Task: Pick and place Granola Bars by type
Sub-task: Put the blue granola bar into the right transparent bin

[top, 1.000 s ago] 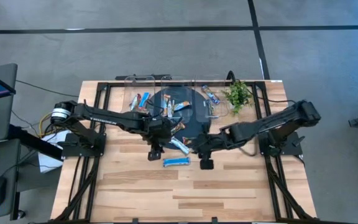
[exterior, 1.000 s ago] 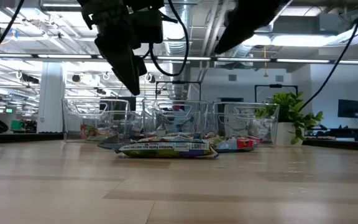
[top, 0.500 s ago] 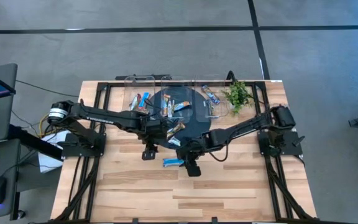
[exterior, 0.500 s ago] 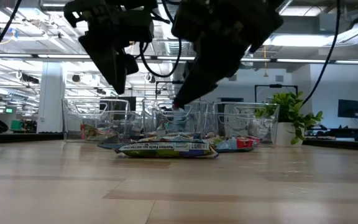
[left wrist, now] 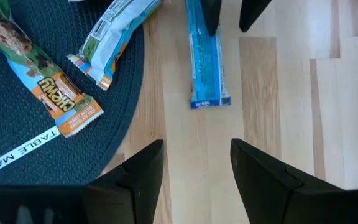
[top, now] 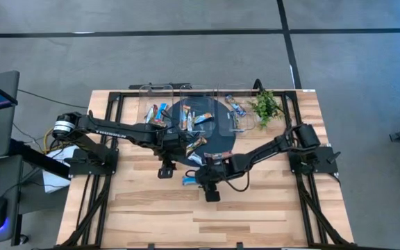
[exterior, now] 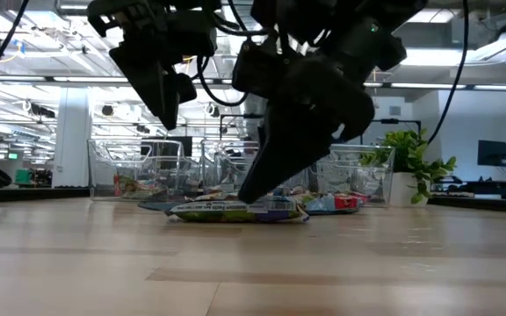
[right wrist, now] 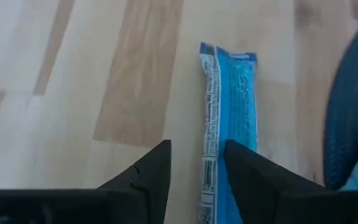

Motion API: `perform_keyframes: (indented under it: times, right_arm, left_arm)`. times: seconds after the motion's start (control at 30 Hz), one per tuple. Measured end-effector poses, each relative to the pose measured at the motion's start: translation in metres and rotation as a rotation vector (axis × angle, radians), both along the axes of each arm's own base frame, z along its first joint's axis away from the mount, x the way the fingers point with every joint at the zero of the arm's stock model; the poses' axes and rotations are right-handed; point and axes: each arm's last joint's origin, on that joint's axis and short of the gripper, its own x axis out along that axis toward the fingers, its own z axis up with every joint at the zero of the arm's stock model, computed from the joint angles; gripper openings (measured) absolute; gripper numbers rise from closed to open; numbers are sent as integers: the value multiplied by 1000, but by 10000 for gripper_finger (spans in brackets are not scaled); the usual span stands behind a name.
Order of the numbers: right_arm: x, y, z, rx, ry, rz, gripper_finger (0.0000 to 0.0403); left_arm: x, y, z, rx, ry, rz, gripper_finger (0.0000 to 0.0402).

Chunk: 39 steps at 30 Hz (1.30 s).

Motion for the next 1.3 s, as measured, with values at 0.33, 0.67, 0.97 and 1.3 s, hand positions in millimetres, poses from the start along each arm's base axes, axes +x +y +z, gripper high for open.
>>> perform_keyframes:
  times: [0.33,0.67,0.97,1.3]
  right_arm:
    - [-1,4,5,-66,-38,-83,152]
    - [-2,5,-8,-88,14,-91,152]
    - [-5,-6,-11,-70,74,-166,133]
    - [-6,-2,6,60,53,-175,53]
  left_arm:
    - [1,0,0,5,-11,-5,180]
    - [1,0,0,7,-12,-4,180]
    - [1,1,0,30,-13,6,180]
    - [1,1,0,37,-15,-9,180]
